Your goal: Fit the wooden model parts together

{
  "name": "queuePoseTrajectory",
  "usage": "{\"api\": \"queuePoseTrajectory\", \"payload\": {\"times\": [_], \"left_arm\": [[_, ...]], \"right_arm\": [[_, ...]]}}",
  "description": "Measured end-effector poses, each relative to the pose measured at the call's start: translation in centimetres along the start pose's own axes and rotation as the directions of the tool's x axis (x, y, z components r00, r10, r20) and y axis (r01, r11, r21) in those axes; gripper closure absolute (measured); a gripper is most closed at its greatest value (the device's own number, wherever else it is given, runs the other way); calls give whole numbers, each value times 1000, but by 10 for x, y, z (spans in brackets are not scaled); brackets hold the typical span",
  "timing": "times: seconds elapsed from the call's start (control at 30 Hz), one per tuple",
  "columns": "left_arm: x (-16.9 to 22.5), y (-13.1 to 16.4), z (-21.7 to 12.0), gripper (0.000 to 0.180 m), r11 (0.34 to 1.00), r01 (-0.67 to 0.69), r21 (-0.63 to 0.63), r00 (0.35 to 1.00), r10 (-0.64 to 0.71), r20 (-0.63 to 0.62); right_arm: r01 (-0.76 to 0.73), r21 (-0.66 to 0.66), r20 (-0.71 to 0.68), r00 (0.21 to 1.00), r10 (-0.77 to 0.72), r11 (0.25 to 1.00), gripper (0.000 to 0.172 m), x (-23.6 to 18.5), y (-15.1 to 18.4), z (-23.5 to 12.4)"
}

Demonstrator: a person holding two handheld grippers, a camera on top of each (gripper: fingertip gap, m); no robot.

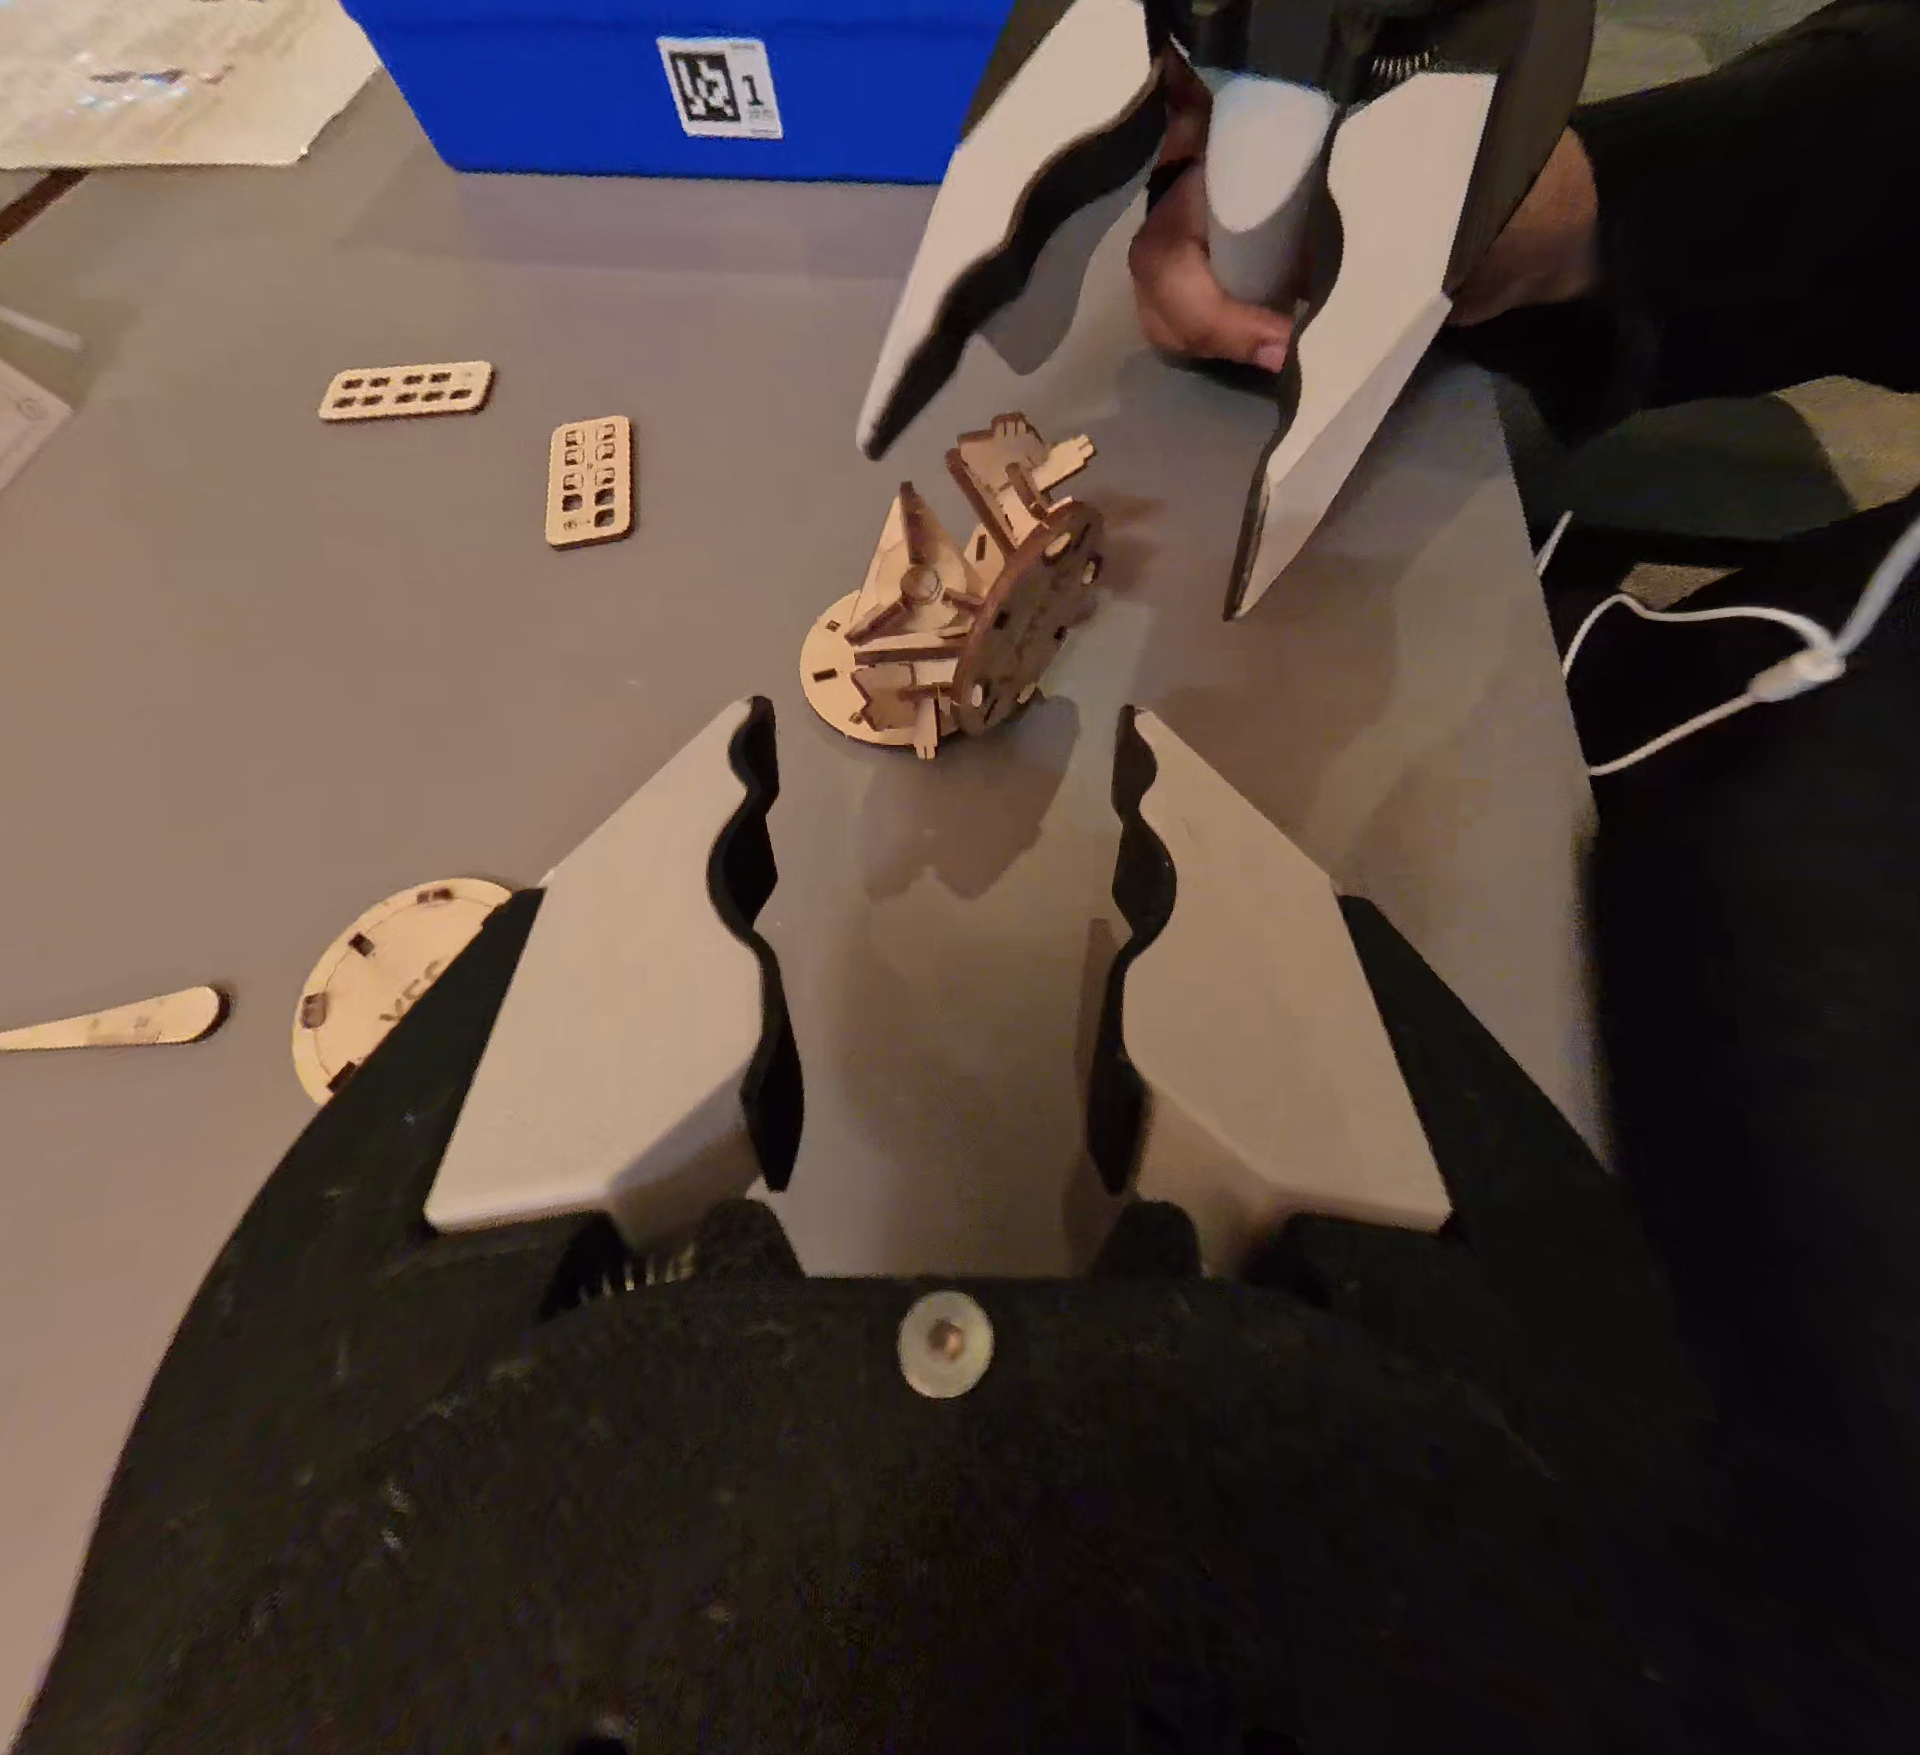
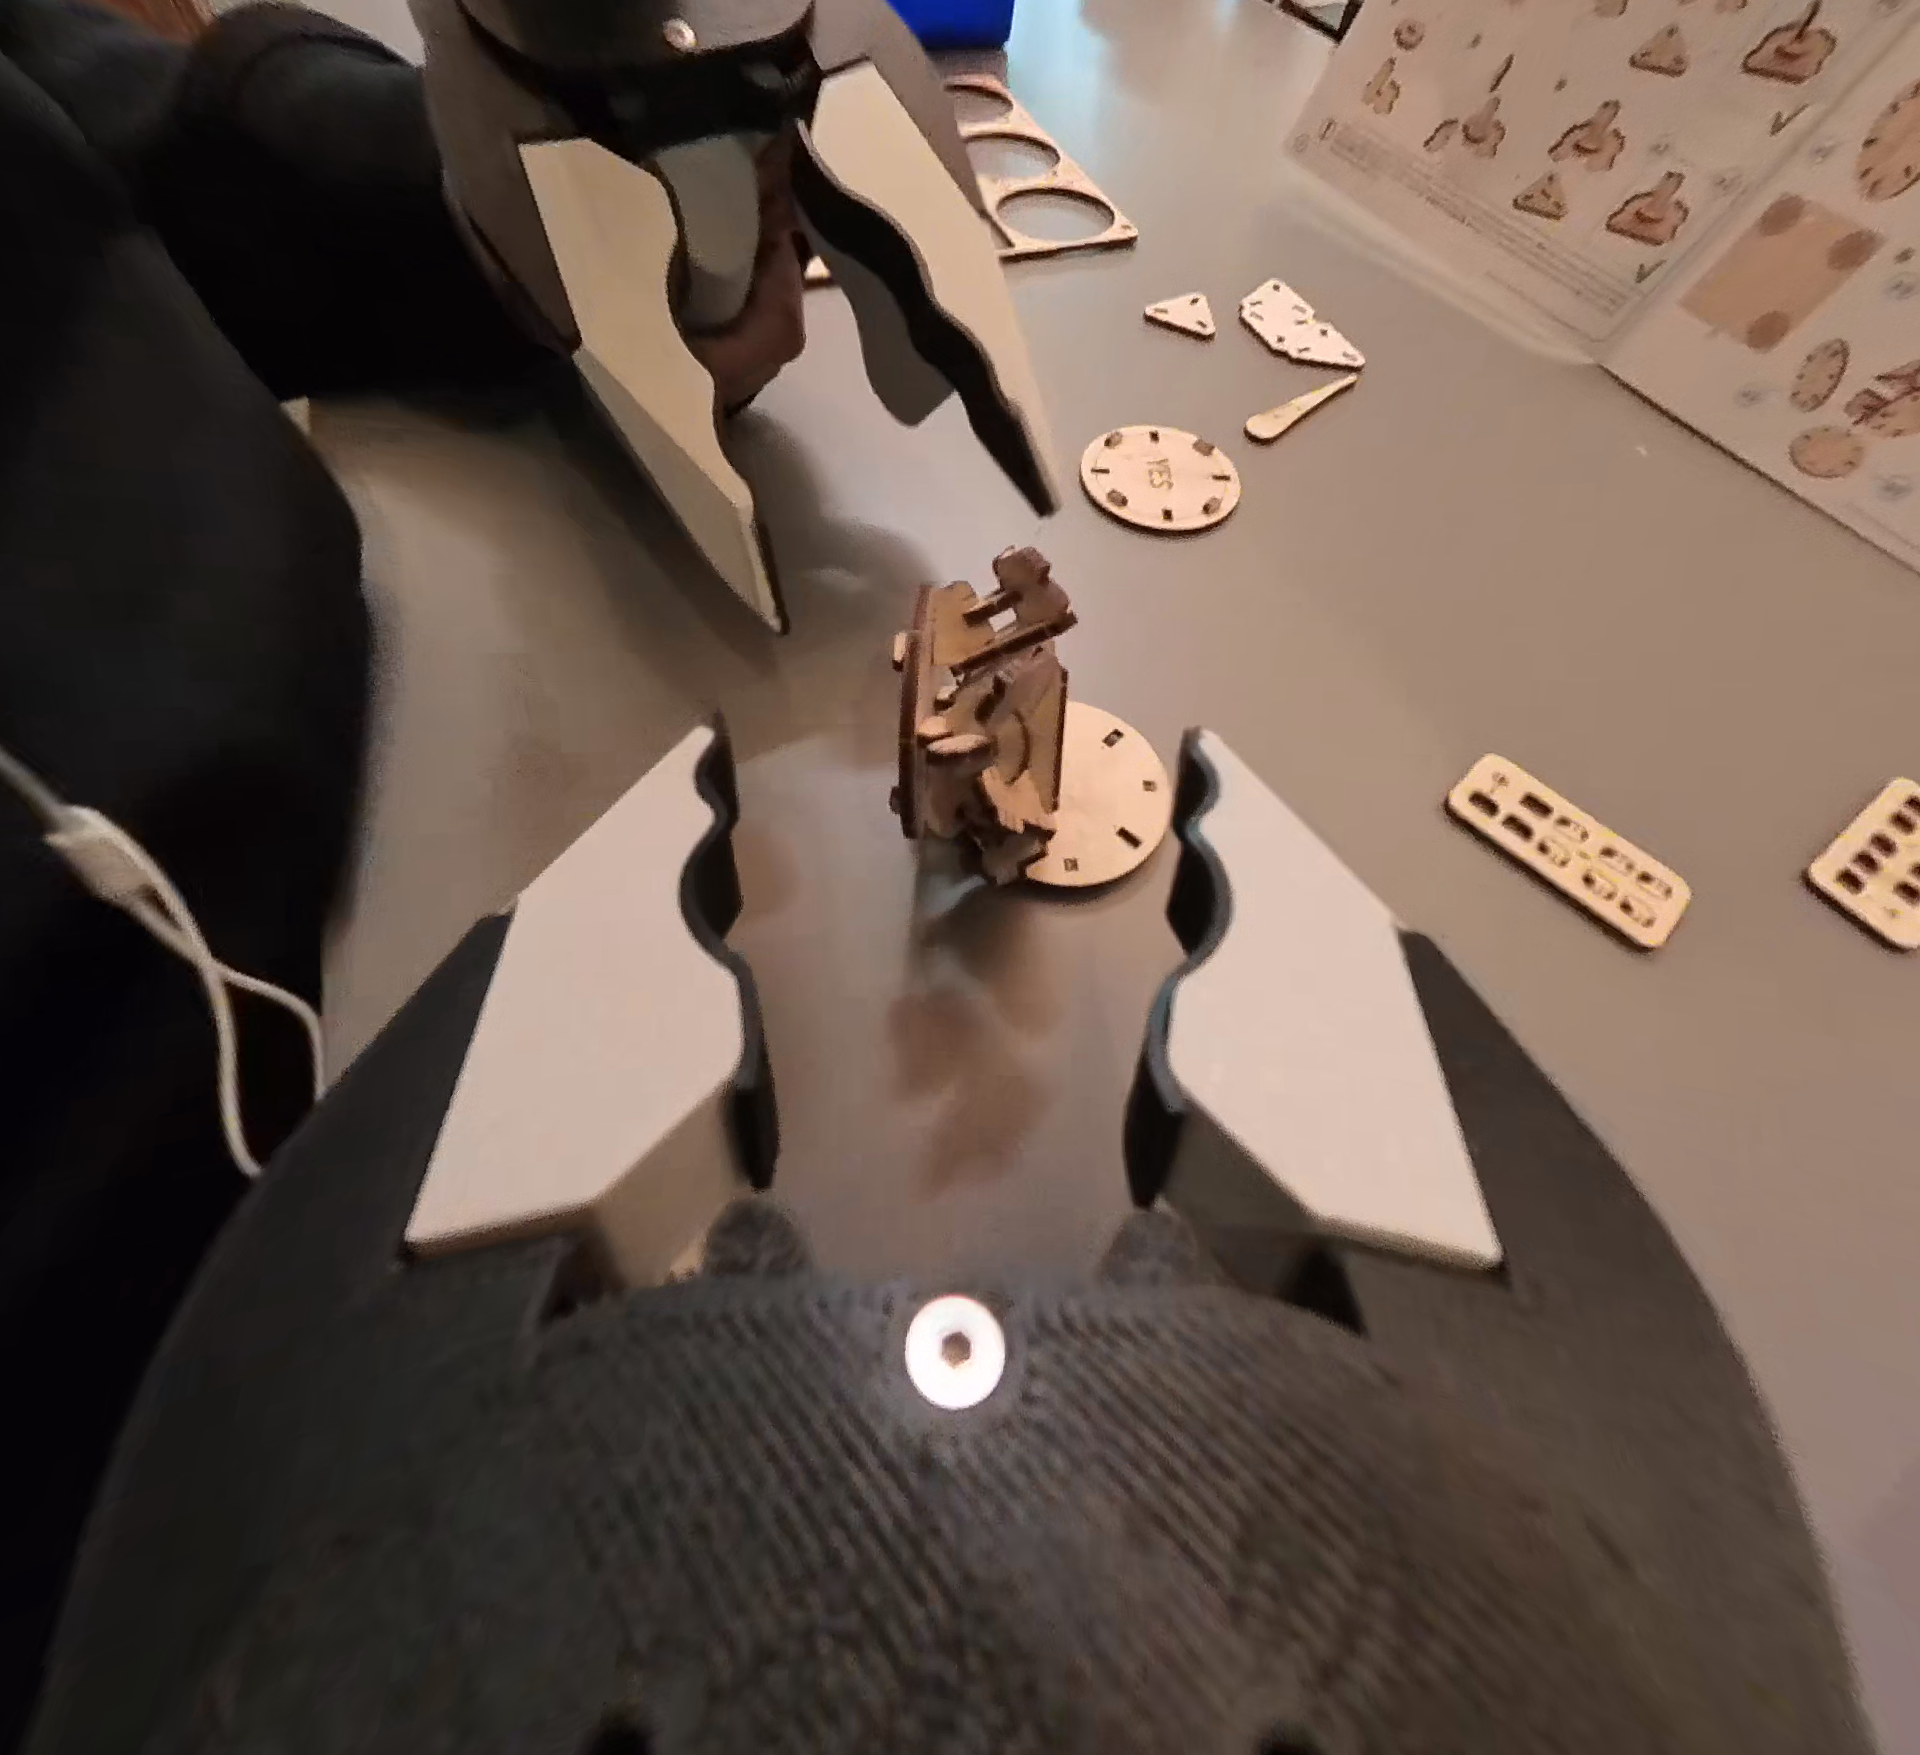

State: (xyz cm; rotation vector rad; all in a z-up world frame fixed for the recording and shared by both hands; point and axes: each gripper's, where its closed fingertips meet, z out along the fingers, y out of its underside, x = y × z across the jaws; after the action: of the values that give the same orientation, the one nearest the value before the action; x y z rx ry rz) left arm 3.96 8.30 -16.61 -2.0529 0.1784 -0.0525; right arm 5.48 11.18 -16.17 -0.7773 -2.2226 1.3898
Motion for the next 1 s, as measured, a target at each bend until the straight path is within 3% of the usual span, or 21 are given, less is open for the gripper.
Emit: {"api": "queuePoseTrajectory", "payload": {"times": [0.33, 0.53, 0.63, 0.83, 1.0], "left_arm": [[-15, 5, 23, 116, 994, 49, -95, 998, -45, 51], [-7, 9, 27, 117, 989, 79, -126, 995, -85, -42], [-1, 7, 26, 121, 990, 77, -119, 991, -89, -96], [8, 10, 29, 134, 986, 68, -153, 979, -95, -178], [8, 10, 29, 140, 984, 82, -157, 976, -111, -186]], "right_arm": [[-116, -99, 67, 990, 123, 988, 109, -1, 14, 6], [-218, -154, 151, 959, 241, 964, 119, -3, 19, 10], [-220, -126, 155, 959, 238, 967, 126, -1, 15, 8], [-204, -164, 162, 960, 230, 965, 123, -3, 20, 12], [-210, -165, 157, 959, 236, 964, 130, -1, 20, 12]]}}
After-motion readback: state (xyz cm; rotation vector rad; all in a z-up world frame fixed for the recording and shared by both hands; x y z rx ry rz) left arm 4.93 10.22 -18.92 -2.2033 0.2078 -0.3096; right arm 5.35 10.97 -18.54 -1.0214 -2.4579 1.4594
